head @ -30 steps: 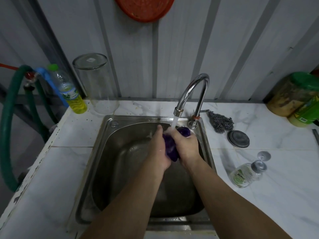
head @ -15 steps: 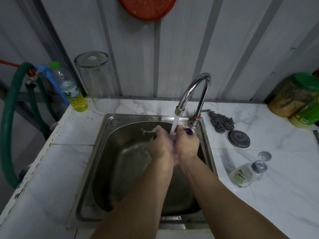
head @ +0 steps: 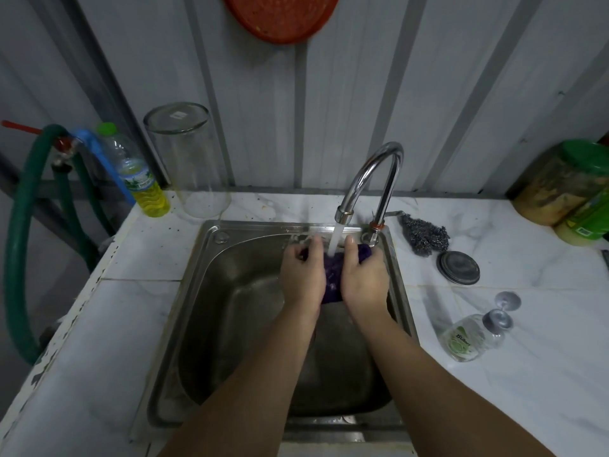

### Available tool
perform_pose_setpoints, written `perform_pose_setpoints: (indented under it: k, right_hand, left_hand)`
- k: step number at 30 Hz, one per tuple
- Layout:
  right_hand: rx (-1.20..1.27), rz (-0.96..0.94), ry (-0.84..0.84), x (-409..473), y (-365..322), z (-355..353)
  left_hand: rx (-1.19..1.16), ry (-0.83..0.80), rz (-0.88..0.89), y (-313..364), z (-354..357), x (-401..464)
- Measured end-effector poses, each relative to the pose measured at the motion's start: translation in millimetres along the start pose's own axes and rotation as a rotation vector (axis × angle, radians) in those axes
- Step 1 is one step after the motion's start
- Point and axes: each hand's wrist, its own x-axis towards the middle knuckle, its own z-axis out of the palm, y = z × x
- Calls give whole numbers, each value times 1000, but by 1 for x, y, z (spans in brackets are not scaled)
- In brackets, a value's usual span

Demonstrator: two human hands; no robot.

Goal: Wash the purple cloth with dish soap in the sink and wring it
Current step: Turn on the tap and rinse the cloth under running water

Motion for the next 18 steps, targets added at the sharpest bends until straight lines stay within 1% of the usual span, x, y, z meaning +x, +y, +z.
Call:
perform_pose_setpoints:
  k: [1,2,3,6,8,10,12,13,15,16,18]
  right_hand:
    - [7,-45,20,-6,0,-3]
    - [45,-104,14,-14,0,-7]
    - [99,-172,-16,-23,1,-9]
    - [190,-341,-164,-49,2,-13]
    - [155,-468,-158,-59,5,-12]
    - [71,-541,-111,-60,3,-7]
    - [-24,-503,-66,-52,-4,1]
    - [-49,-450,-42,-43,-8,5]
    - [-34,-296,-29,-22,-13,11]
    - [6,-206,-40,-10,-13,12]
    - [70,-4,-92,11,-10,13]
  left_hand:
    - [67,21,55,-1,0,0]
    - [111,51,72,-1,-2,0]
    - [113,70,44,-1,-4,1]
    - [-124,-22,-164,5,-9,10]
    - [-221,-75,-287,13,-8,14]
    - [-238,-151,-379,16,-8,13]
    - [-294,-304,-357,13,-7,6]
    - [-294,-329,-319,9,-7,2]
    - [-336,-277,-360,11,-5,-2]
    - [-355,-247,-393,14,-3,-4]
    - [-333,-232,-401,16,1,-5]
